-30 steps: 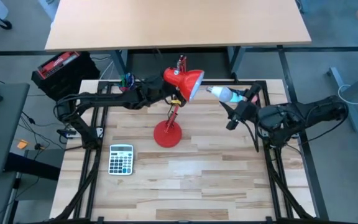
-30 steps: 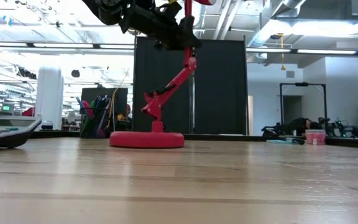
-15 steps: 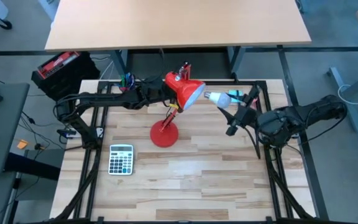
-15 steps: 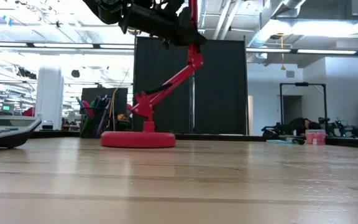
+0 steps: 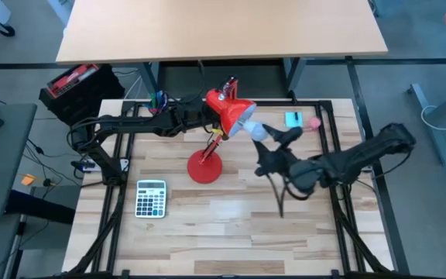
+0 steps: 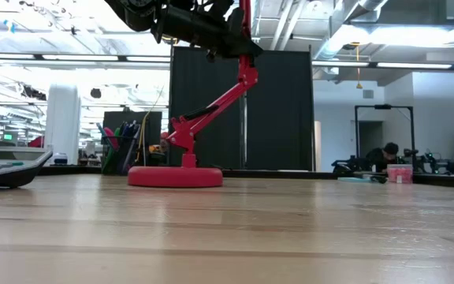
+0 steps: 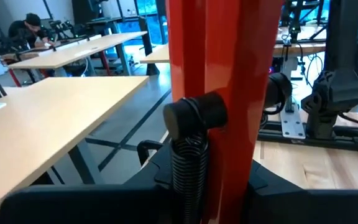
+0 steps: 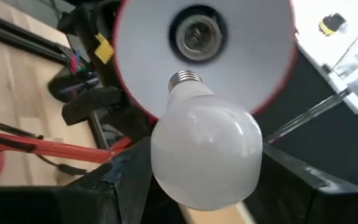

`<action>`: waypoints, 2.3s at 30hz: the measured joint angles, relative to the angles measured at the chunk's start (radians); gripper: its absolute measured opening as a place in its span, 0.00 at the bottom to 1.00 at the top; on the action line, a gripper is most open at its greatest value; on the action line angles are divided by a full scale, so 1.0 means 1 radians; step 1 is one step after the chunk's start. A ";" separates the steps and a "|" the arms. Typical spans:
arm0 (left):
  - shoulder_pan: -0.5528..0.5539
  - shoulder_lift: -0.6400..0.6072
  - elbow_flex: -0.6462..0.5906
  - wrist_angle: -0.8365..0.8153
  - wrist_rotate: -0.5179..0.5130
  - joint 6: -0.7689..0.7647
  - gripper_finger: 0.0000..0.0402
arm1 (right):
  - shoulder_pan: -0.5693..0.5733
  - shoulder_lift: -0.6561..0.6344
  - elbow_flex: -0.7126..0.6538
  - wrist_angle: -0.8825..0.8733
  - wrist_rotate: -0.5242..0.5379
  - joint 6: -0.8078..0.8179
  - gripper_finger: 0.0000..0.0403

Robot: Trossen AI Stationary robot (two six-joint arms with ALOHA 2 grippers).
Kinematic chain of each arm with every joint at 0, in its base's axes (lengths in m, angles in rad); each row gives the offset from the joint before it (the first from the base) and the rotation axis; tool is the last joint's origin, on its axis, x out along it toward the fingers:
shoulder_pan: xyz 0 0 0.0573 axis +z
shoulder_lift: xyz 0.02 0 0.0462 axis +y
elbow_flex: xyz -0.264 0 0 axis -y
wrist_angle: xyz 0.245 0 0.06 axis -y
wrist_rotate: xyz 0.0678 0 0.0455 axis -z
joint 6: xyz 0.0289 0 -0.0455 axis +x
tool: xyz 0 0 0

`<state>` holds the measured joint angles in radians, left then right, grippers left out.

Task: Screw lightbulb
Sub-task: Insert the white lightbulb into the red desk lamp

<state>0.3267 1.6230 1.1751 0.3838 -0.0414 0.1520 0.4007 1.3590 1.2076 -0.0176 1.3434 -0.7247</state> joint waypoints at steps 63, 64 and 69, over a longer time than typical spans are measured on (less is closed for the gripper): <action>-0.024 -0.001 0.000 -0.013 -0.121 -0.025 0.14 | -0.175 0.134 0.009 0.556 -0.154 -0.839 0.63; -0.024 -0.001 0.000 -0.013 -0.121 -0.026 0.14 | -0.175 0.134 0.009 0.553 -0.164 -0.848 0.63; -0.024 -0.001 0.000 -0.014 -0.122 -0.029 0.14 | -0.185 0.134 0.009 0.550 -0.179 -0.855 0.63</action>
<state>0.3027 1.6218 1.1751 0.3698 -0.1635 0.1230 0.2160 1.4929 1.2163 0.5323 1.1641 -1.5801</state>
